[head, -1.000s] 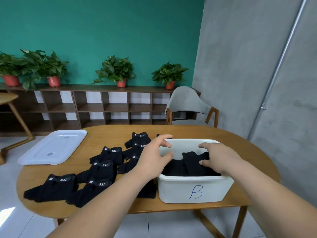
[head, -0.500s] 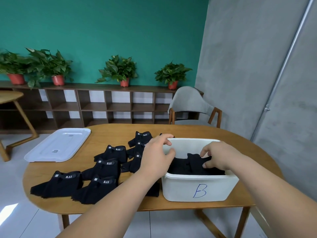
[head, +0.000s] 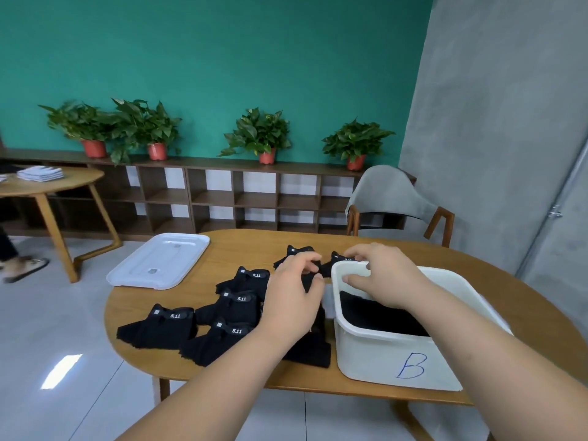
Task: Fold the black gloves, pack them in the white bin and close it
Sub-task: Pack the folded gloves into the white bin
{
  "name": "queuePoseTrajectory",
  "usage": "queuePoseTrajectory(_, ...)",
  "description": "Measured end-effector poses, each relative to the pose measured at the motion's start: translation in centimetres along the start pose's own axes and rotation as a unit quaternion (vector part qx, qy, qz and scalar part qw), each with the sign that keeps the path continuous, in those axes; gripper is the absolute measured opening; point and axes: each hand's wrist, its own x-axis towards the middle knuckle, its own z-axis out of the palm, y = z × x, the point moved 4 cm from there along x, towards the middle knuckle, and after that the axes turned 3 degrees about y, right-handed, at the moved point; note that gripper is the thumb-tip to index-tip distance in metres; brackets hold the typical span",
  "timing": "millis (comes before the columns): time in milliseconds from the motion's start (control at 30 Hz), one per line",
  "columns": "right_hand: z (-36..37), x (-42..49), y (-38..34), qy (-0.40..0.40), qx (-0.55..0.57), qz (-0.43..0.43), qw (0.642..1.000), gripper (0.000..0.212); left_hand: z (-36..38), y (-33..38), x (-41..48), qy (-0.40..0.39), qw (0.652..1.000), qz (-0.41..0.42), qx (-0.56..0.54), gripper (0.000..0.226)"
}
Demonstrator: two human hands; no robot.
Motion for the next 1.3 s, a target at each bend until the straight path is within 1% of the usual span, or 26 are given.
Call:
queuePoseTrajectory(200, 3.7, 1.3, -4.0, 0.015, 0.058, -0.061, 0.996, 0.049, -5.0, -4.5, -1.6, 0.036, 0.997, -0.045, 0.042, 0.033)
queuePoseTrajectory(333, 6.2, 1.7, -5.7, 0.003, 0.044, -0.082, 0.996, 0.052, -8.8, -7.8, -2.4, 0.049, 0.993, -0.074, 0.084, 0.034)
queuePoseTrajectory(467, 8.0, 1.6, -5.8, -0.004, 0.028, -0.093, 0.995, 0.052, -12.5, -11.7, -3.2, 0.066, 0.982, -0.107, 0.143, 0.034)
queuePoseTrajectory(533, 8.4, 1.4, -5.6, -0.002, 0.014, -0.099, 0.995, 0.053, -14.2, -13.9, -3.5, 0.07, 0.971, -0.119, 0.195, 0.034)
queuePoseTrajectory(633, 8.7, 1.5, -5.6, 0.0, 0.007, -0.106, 0.994, 0.053, -16.5, -16.9, -4.0, 0.061, 0.942, -0.156, 0.292, 0.04)
queuePoseTrajectory(733, 8.9, 1.6, -5.7, 0.001, -0.004, -0.11, 0.994, 0.053, -17.9, -19.4, -4.3, 0.009, 0.915, -0.183, 0.359, 0.049)
queuePoseTrajectory(867, 9.1, 1.7, -5.8, -0.001, -0.01, -0.112, 0.994, 0.052, -18.5, -21.9, -4.4, -0.083, 0.903, -0.228, 0.355, 0.052)
queuePoseTrajectory(967, 9.2, 1.7, -5.8, -0.002, -0.017, -0.111, 0.994, 0.052, -18.8, -22.5, -4.2, -0.112, 0.898, -0.228, 0.36, 0.05)
queuePoseTrajectory(1200, 9.1, 1.5, -6.1, -0.006, -0.023, -0.104, 0.994, 0.051, -19.3, -22.5, -3.6, -0.087, 0.906, -0.234, 0.342, 0.041)
queuePoseTrajectory(1300, 9.0, 1.3, -6.1, -0.006, -0.019, -0.101, 0.995, 0.05, -19.9, -22.2, -3.7, -0.057, 0.916, -0.234, 0.321, 0.038)
